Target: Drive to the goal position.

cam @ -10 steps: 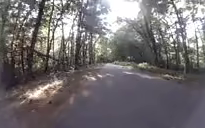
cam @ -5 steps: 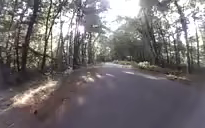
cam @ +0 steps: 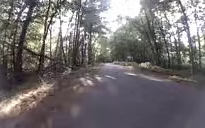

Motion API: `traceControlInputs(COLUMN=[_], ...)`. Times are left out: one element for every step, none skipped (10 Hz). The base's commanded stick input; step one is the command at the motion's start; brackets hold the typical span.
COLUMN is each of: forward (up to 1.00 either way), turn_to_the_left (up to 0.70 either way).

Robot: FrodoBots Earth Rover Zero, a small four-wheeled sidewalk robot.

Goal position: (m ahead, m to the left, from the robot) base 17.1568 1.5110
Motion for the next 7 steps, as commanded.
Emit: traceControlInputs(forward=[0.7,0.7,0.7,0.7,0.7,0.7,0.7], turn_to_the_left=[-0.01,-0.01,-0.01,-0.01,-0.01,-0.01,-0.01])
